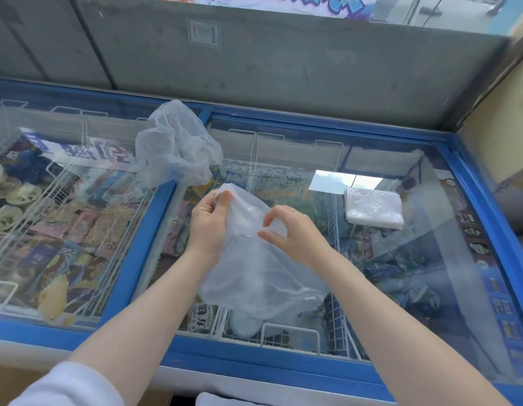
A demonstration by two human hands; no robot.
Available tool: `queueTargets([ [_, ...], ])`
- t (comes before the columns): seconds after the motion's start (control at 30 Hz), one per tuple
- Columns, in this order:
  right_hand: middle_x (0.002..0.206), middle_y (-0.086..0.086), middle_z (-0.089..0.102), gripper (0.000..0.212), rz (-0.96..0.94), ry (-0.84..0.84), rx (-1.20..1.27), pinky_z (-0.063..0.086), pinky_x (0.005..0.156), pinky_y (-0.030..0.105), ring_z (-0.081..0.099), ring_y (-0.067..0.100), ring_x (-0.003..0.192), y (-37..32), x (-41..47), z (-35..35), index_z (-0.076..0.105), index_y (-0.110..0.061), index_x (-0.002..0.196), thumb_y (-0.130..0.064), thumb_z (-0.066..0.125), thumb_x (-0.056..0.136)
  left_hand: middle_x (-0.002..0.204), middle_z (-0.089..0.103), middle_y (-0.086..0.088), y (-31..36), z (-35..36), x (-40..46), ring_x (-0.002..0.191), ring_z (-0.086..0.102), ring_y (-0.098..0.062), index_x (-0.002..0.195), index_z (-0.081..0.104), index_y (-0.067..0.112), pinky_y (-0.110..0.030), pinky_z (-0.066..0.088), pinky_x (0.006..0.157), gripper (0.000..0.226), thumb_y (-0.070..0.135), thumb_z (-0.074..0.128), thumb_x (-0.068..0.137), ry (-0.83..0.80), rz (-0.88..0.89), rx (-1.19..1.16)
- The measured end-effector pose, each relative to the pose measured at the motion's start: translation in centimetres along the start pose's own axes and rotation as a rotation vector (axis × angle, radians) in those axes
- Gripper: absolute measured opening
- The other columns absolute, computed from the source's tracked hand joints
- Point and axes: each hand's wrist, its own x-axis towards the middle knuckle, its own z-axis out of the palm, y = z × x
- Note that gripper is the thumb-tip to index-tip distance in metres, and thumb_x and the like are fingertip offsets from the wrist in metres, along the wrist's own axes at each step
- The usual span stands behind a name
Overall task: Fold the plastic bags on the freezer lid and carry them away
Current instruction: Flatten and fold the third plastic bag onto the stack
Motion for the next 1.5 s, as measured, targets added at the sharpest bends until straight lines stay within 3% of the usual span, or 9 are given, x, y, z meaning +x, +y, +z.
queueTargets([
  [0.3, 0.106, -0.006, 0.057, 0.034, 0.218, -0.182, 0.085, 0.041, 0.086, 0.027, 0.054, 0.015, 0.097, 3.3, -2.0, -0.4, 0.057, -0.013, 0.108, -0.03, 0.069, 0.082, 0.063, 0.047, 0.007, -1.2, -2.0, 1.2, 0.06, 0.044, -0.006, 0.069, 0.053, 0.02, -0.025, 0.043, 0.063, 0.027, 0.026, 0.049, 0.096, 0.132, -0.155, -0.157],
  [0.57, 0.059, 0.0, 0.045, 0.031, 0.494, -0.291, 0.23, 0.034, 0.065, 0.028, 0.042, 0.016, 0.057, 8.5, -6.9, -2.9, 0.054, -0.017, 0.057, -0.031, 0.062, 0.084, 0.077, 0.052, 0.008, -3.4, -3.7, 3.6, 0.083, 0.05, -0.012, 0.095, 0.059, 0.017, -0.029, 0.043, 0.081, 0.016, 0.028, 0.048, 0.097, 0.315, -0.26, -0.046],
  [0.73, 0.076, 0.002, 0.068, 0.041, 0.528, 0.069, 0.852, 0.052, 0.069, 0.024, 0.065, 0.013, 0.074, 10.6, -8.3, -7.0, 0.066, -0.011, 0.065, -0.05, 0.077, 0.062, 0.092, 0.062, -0.004, -4.8, -5.0, 4.5, 0.084, 0.057, -0.019, 0.091, 0.061, 0.015, -0.036, 0.046, 0.087, 0.018, 0.031, 0.052, 0.094, 0.303, -0.365, 0.035],
  [0.93, 0.061, -0.009, 0.054, 0.015, 0.533, 0.56, 1.358, 0.037, 0.039, 0.013, 0.045, 0.002, 0.04, 11.8, -5.7, -8.0, 0.054, -0.016, 0.086, -0.027, 0.048, 0.094, 0.092, 0.065, -0.01, -4.9, -3.7, 4.7, 0.085, 0.06, -0.026, 0.082, 0.061, 0.019, -0.04, 0.048, 0.082, 0.021, 0.028, 0.048, 0.095, 0.102, -0.461, 0.156],
  [1.03, 0.082, -0.001, 0.062, 0.009, 0.506, 0.708, 1.371, 0.054, 0.061, 0.014, 0.066, 0.006, 0.068, 12.2, -2.7, -7.6, 0.05, -0.013, 0.102, -0.02, 0.049, 0.096, 0.097, 0.062, -0.011, -4.9, -3.0, 6.1, 0.09, 0.059, -0.026, 0.099, 0.062, 0.014, -0.041, 0.049, 0.085, 0.023, 0.029, 0.045, 0.096, 0.189, -0.445, 0.155],
  [1.13, 0.127, 0.009, 0.05, 0.051, 0.564, 0.549, 1.234, 0.05, 0.095, 0.031, 0.06, 0.021, 0.11, 12.0, -1.2, -5.6, 0.027, -0.014, 0.14, -0.019, 0.051, 0.095, 0.124, 0.052, -0.003, -5.3, -2.7, 6.7, 0.113, 0.05, -0.026, 0.134, 0.04, 0.016, -0.04, 0.041, 0.098, 0.045, 0.039, 0.04, 0.097, 0.221, -0.429, 0.228],
  [1.23, 0.138, 0.003, 0.048, 0.058, 0.603, 0.216, 0.891, 0.044, 0.101, 0.036, 0.057, 0.016, 0.115, 10.9, -2.6, -1.6, 0.031, -0.017, 0.143, -0.033, 0.054, 0.093, 0.149, 0.029, -0.004, -6.8, -3.6, 5.6, 0.134, 0.032, -0.026, 0.147, 0.017, 0.019, -0.043, 0.028, 0.11, 0.065, 0.052, 0.035, 0.094, 0.207, -0.456, 0.275],
  [1.4, 0.135, -0.014, 0.048, 0.066, 0.432, -0.153, 0.896, 0.044, 0.091, 0.014, 0.047, -0.001, 0.121, 7.9, -4.9, 2.8, 0.038, -0.027, 0.135, -0.017, 0.059, 0.073, 0.112, 0.061, 0.001, -7.3, -3.8, -1.6, 0.103, 0.059, -0.019, 0.122, 0.046, 0.025, -0.04, 0.046, 0.092, 0.05, 0.062, 0.033, 0.09, 0.004, -0.602, 0.029],
  [1.5, 0.132, -0.006, 0.054, 0.066, 0.377, -0.101, 0.747, 0.045, 0.1, 0.026, 0.053, 0.005, 0.119, 6.0, -3.6, 4.2, 0.041, -0.018, 0.136, -0.018, 0.071, 0.078, 0.116, 0.064, -0.001, -6.4, -2.9, -4.3, 0.104, 0.063, -0.022, 0.124, 0.05, 0.025, -0.039, 0.053, 0.084, 0.06, 0.063, 0.052, 0.078, -0.169, -0.654, -0.152],
])
